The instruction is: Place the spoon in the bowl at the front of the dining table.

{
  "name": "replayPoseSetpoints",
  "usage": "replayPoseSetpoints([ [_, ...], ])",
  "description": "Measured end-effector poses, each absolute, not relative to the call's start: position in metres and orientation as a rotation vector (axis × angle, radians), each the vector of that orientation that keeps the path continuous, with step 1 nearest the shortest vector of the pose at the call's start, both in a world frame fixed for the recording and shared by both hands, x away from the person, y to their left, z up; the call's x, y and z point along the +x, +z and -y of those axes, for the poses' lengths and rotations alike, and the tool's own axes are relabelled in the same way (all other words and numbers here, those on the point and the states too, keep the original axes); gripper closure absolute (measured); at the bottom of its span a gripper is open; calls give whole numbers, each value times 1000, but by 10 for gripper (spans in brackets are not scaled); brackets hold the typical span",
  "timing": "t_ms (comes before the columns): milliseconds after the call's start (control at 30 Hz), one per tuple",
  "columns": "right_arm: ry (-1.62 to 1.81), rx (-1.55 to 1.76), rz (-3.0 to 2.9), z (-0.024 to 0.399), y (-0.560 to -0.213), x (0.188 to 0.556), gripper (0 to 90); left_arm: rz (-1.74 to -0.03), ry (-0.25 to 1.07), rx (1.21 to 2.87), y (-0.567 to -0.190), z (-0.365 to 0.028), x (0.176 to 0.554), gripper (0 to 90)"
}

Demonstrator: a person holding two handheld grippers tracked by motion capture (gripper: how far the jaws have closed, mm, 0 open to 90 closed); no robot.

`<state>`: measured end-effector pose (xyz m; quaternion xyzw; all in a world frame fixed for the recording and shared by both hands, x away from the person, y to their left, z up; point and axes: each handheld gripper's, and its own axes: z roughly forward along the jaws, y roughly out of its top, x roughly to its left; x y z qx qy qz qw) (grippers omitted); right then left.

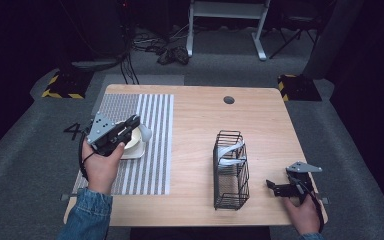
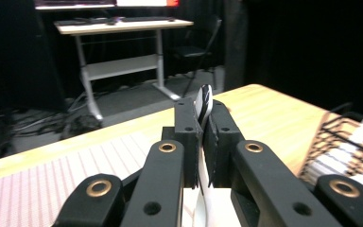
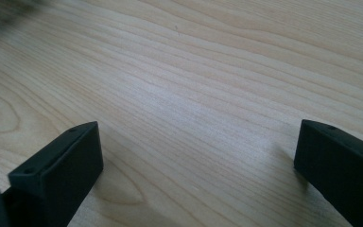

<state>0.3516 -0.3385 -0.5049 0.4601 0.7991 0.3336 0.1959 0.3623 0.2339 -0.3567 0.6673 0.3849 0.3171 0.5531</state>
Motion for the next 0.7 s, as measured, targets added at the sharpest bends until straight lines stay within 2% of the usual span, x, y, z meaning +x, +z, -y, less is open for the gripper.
replayPoseSetpoints([
  [700,935,1289,-2239,338,-505,352,18,-1111,904,1522,-375,-282,388,849],
])
